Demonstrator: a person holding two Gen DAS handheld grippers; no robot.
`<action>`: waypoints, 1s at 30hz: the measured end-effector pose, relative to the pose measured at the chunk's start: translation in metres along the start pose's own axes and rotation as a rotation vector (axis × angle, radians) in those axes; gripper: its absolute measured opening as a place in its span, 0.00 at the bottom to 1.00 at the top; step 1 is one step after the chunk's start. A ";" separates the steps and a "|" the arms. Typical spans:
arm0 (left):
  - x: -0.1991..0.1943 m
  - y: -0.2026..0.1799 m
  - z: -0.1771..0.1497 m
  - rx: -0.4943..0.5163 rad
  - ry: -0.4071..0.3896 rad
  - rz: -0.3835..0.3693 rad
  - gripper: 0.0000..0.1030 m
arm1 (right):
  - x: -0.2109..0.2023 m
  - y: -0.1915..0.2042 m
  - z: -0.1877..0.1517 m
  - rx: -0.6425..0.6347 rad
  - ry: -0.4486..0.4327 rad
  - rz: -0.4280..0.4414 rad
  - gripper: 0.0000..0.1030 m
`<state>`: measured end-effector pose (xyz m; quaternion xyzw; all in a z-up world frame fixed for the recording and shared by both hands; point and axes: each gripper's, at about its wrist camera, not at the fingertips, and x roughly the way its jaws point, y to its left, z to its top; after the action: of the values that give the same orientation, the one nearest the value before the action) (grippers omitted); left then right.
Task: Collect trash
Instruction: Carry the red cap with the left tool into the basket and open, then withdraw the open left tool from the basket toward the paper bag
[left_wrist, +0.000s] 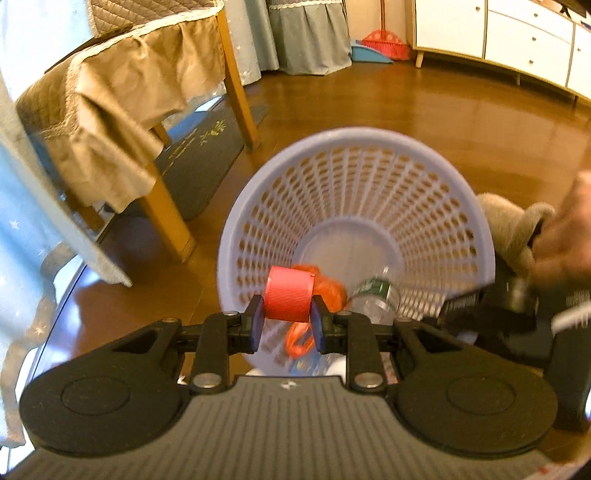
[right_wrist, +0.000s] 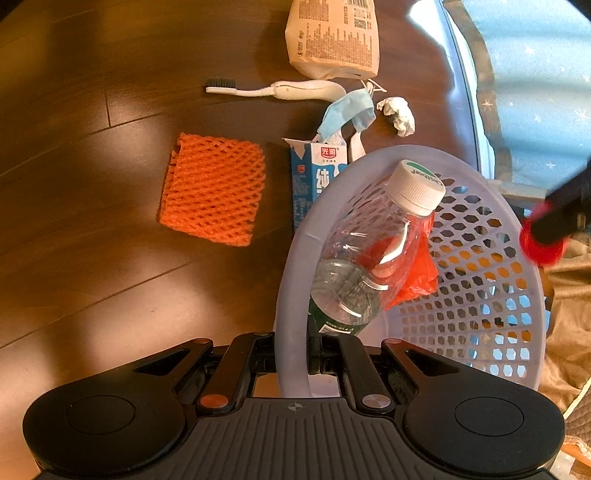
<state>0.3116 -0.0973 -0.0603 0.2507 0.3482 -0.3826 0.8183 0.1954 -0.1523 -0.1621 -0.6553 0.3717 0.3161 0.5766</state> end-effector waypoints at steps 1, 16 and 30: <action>0.004 -0.001 0.003 0.000 -0.008 -0.004 0.22 | 0.000 0.000 0.000 0.002 0.000 0.000 0.03; 0.012 0.002 -0.024 -0.067 0.027 -0.006 0.40 | 0.000 -0.003 0.000 0.022 -0.002 0.006 0.03; 0.006 0.025 -0.042 -0.093 0.041 0.033 0.40 | 0.000 -0.004 0.000 0.024 -0.005 0.011 0.03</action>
<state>0.3184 -0.0571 -0.0879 0.2257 0.3780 -0.3473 0.8280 0.1989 -0.1520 -0.1599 -0.6455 0.3774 0.3165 0.5837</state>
